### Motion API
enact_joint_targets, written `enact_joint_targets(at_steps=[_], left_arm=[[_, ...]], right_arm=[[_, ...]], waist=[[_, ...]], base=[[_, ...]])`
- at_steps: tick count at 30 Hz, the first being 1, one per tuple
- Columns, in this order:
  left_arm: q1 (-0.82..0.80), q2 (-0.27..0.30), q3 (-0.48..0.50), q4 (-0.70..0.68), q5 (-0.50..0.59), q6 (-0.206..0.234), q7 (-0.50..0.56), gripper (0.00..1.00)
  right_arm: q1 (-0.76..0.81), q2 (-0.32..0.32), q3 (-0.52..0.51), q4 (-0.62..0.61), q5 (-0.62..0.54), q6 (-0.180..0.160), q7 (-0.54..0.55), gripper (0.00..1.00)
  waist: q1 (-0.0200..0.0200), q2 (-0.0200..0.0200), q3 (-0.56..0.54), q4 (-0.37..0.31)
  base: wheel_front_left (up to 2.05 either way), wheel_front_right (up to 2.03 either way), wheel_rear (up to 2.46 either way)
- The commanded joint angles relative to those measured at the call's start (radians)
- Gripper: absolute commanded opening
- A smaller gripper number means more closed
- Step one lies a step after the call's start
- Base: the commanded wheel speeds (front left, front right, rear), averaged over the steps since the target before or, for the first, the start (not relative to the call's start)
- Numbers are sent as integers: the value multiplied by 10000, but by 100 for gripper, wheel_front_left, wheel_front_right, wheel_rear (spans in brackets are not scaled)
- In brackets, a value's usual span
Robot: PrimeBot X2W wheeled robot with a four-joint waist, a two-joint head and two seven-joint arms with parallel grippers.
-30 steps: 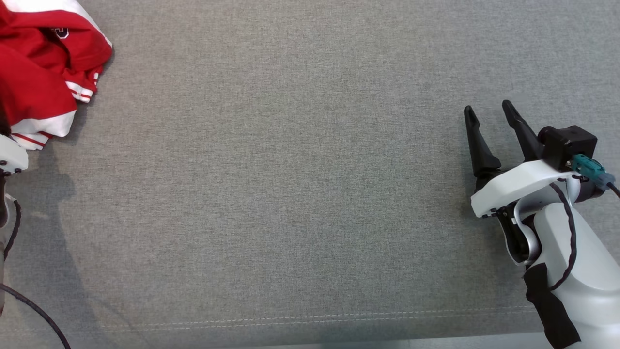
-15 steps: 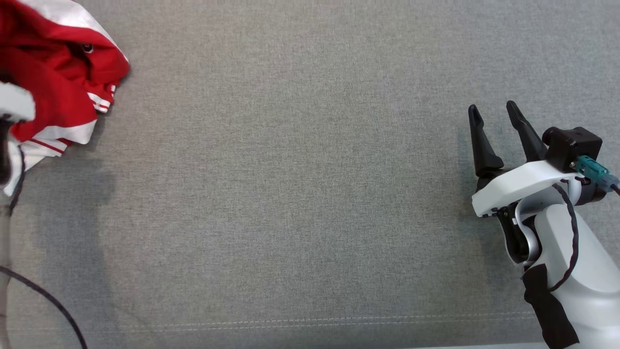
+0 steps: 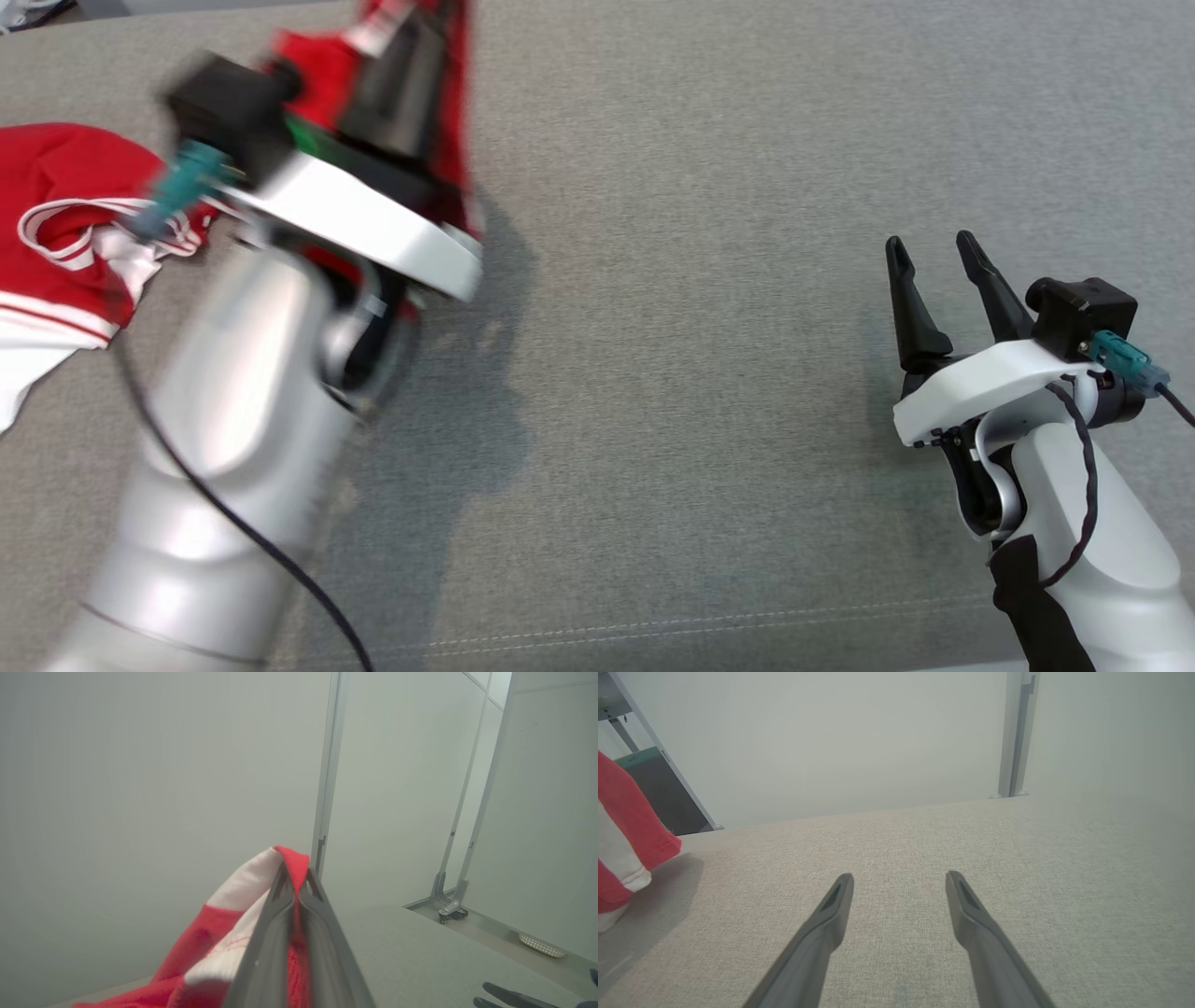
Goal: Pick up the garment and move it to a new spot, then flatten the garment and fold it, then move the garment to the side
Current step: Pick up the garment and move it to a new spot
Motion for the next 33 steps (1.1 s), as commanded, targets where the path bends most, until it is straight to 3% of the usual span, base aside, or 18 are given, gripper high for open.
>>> enact_joint_targets(at_steps=[1, 5, 9, 11, 12, 14, 17, 33], left_arm=[[186, -21, -157, -180, -166, -67, 44, 0], [467, -891, -1412, 341, -372, -69, -46, 0], [644, -1328, -2712, 1333, -497, -69, -286, 0], [791, -1417, -3238, 1991, -700, -69, -332, 49], [877, -1446, -3433, 2236, -844, -70, -365, 100], [1098, -1486, -4101, 2712, -992, -70, -442, 100], [1322, -1498, -4252, 2928, -1174, -70, -483, 100], [3884, -868, -707, 1197, 1080, 609, -494, 100]], right_arm=[[161, 80, 167, -174, 75, 44, -134, 100], [206, 126, 190, -145, 95, 44, -134, 100], [247, 154, 293, -56, 134, 44, -134, 100], [249, 180, 346, -22, 161, 44, -134, 100], [260, 188, 351, -9, 176, 44, -134, 100], [321, 154, 282, 23, 214, 44, -134, 100], [438, 85, 162, 56, 208, 44, -134, 100], [1069, 84, 666, -309, 139, 44, -134, 100]], waist=[[0, 0, -87, -232], [0, 0, -127, -629], [0, 0, -201, -989], [0, 0, -257, -1140], [0, 0, -301, -1187], [0, 0, -435, -1180], [0, 0, -654, -1033], [0, 0, -1945, 130]], base=[[0, 0, 0], [0, 0, 0], [0, 0, 0], [0, 0, 0], [0, 0, 0], [0, 0, 0], [0, 0, 0], [0, 0, 0]])
